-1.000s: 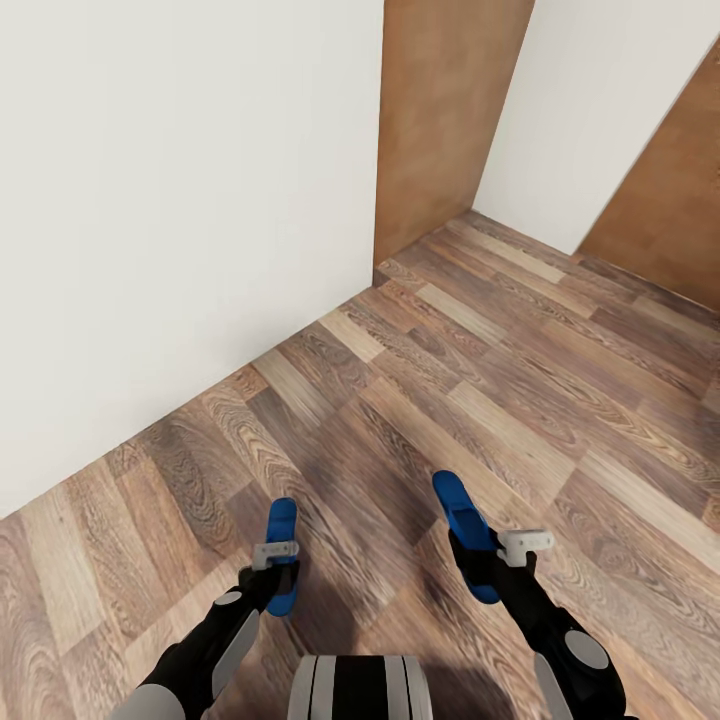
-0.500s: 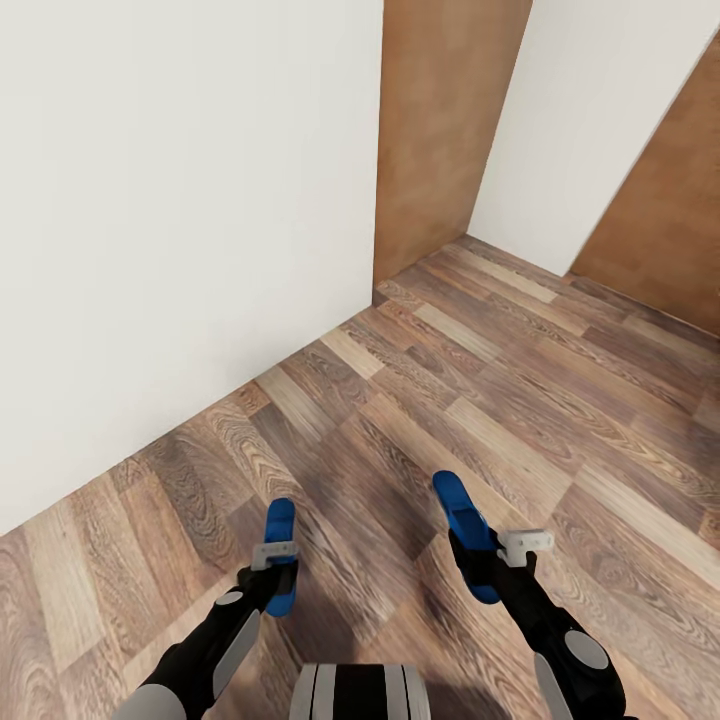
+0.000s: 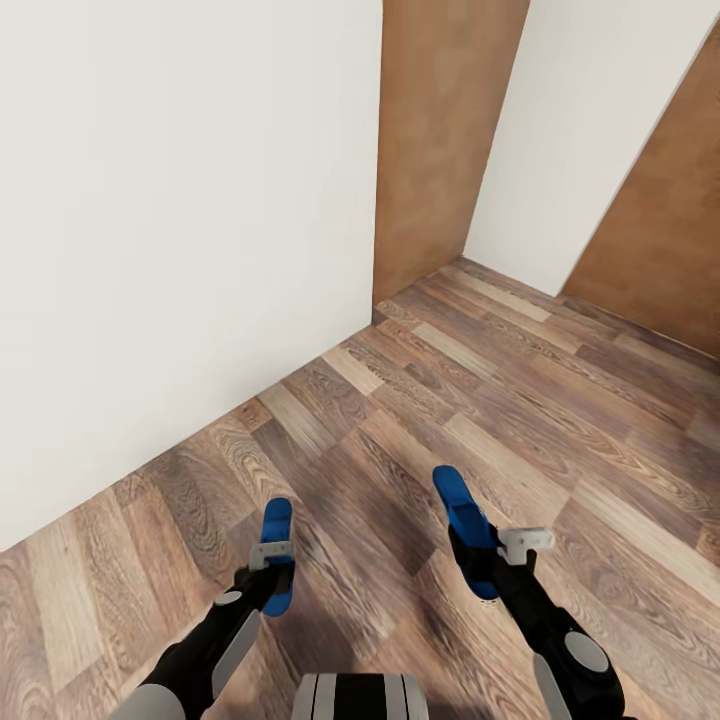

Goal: In the bedroom, move the book from the bed onto either nightstand, and place the two sandals side by side next to the bed.

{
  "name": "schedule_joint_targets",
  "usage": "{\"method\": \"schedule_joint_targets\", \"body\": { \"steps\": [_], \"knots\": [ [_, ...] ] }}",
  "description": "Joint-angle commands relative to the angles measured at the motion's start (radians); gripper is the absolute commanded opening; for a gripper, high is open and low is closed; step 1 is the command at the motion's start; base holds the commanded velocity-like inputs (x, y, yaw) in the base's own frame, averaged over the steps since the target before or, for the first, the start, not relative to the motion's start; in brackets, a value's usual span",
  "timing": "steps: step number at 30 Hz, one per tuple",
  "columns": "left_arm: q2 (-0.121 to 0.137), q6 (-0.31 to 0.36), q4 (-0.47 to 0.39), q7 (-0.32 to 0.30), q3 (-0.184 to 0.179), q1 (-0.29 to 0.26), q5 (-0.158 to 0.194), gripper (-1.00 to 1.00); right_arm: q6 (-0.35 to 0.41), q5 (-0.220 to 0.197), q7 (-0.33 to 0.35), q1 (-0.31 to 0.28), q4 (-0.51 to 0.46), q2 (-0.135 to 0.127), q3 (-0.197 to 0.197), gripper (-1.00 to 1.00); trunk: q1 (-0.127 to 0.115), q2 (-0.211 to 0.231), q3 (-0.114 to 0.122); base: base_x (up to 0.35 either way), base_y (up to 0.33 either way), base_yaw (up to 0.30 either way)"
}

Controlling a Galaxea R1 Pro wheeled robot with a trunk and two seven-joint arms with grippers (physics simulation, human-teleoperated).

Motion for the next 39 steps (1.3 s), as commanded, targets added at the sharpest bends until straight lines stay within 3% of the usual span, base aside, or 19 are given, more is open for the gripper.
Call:
{"method": "schedule_joint_targets", "body": {
  "steps": [1,39],
  "knots": [
    [0.002,0.004,-0.002,0.009,-0.006,0.000,0.010,-1.00,-0.014,-0.008,-0.002,0.000,-0.001,0.000,0.001,-1.00,-0.001,0.000,0.003,0.000,0.000,0.000],
    [0.002,0.004,-0.001,0.011,-0.006,0.000,0.009,-1.00,-0.049,-0.008,-0.007,0.002,0.004,0.001,-0.001,-1.00,-0.018,0.009,0.150,0.000,0.000,0.000]
  ]
}}
